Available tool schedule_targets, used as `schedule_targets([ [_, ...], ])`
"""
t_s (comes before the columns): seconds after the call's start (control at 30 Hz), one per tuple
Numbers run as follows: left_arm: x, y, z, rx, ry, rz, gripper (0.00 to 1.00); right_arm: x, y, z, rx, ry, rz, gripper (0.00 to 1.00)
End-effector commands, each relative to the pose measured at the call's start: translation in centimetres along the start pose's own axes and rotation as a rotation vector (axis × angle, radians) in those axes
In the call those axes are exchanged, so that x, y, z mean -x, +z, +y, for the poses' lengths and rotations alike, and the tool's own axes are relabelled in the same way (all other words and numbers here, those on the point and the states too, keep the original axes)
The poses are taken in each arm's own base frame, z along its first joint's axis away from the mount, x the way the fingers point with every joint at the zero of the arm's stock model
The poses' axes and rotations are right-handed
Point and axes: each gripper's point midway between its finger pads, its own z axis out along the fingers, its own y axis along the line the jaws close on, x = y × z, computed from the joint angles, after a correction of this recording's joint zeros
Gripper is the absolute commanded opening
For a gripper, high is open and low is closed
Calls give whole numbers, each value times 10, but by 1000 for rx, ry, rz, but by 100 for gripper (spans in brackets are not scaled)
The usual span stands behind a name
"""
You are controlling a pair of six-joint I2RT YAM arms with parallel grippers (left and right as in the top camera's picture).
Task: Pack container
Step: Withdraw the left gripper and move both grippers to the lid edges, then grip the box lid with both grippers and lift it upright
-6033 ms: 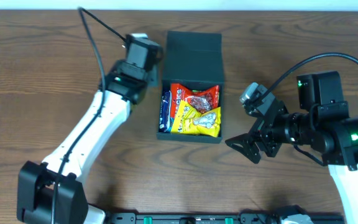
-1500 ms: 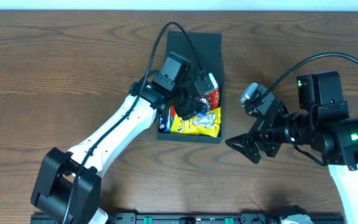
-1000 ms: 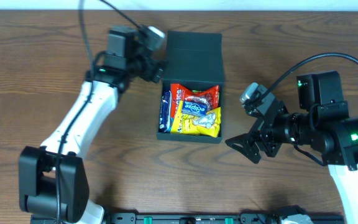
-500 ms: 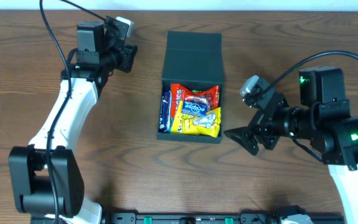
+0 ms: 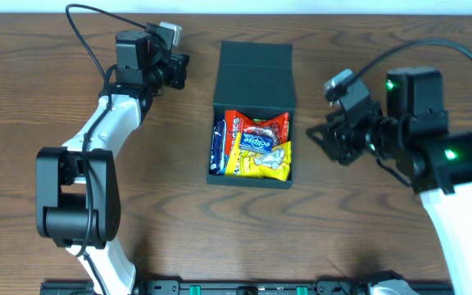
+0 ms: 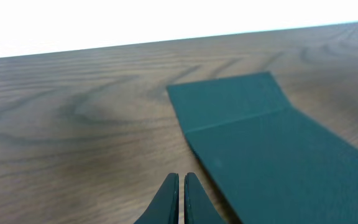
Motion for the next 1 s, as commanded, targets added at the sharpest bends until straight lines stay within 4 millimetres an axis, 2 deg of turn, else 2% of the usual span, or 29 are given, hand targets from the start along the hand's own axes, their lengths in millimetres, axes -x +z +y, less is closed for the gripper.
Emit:
schedule_targets([
  [0.0, 1, 8, -2, -39, -78, -15, 6, 1, 12, -30, -126, 179, 24, 26],
  [0.03, 1, 10, -1, -39, -87, -22, 6, 2, 18, -37, -148, 216, 28, 16],
  [0.13, 3, 15, 1, -41, -111, -30, 6, 1, 32, -54, -198, 305, 42, 1],
  [0.47, 10, 37, 6, -63, -190, 25, 6, -18, 88, -116, -256, 612, 106, 1],
  [0.6, 6, 49, 7, -76, -229, 87, 6, -26, 120, -126, -165, 693, 138, 1],
  [0.8, -12, 65, 5, -75, -276, 186, 6, -35, 167, -132, 3, 765, 164, 1],
  [0.97, -42, 72, 2, -67, -363, 292, 6, -44, 202, -136, 89, 813, 175, 1],
])
